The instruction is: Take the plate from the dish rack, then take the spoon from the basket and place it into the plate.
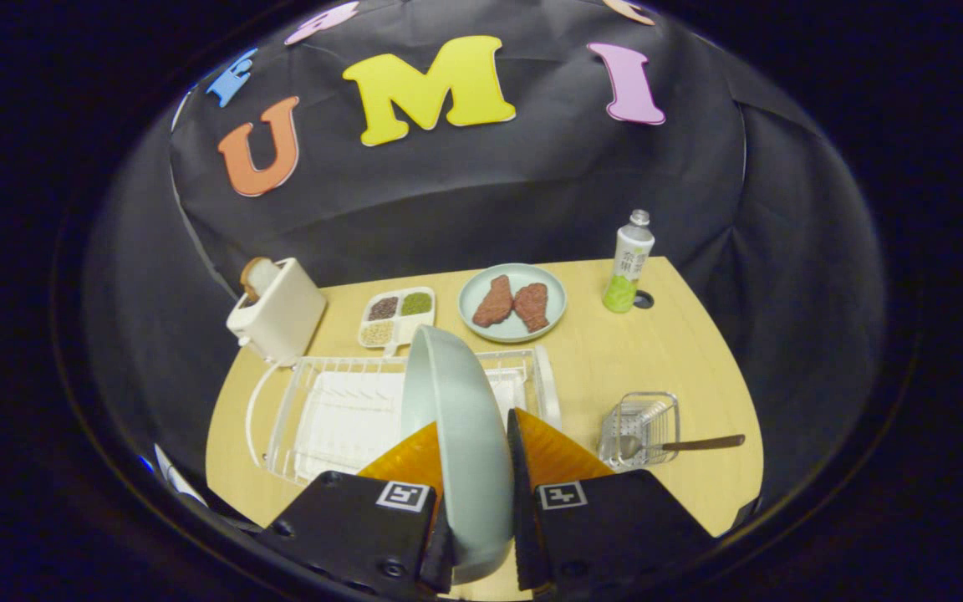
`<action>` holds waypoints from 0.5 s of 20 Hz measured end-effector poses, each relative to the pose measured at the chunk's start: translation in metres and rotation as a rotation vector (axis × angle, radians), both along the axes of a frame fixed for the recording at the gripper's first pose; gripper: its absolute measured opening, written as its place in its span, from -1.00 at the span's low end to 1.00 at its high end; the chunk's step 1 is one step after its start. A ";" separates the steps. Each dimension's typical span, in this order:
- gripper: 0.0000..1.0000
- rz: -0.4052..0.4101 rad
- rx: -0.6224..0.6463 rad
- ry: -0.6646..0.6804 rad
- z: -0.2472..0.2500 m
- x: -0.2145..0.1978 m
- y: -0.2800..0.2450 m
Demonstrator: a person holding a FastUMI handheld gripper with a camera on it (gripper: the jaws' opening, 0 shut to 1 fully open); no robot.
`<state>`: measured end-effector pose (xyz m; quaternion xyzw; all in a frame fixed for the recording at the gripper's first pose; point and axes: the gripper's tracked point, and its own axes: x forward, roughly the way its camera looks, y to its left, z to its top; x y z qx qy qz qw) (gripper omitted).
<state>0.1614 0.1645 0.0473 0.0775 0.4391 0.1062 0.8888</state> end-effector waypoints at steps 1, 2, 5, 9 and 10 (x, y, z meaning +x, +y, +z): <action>-0.32 0.016 0.016 -0.005 0.000 -0.012 0.001; -0.33 0.029 0.034 -0.010 -0.003 -0.025 0.001; -0.33 0.057 0.104 -0.009 -0.021 -0.064 0.003; -0.33 0.053 0.193 0.051 -0.070 -0.109 -0.003; -0.33 0.047 0.226 0.074 -0.084 -0.118 -0.003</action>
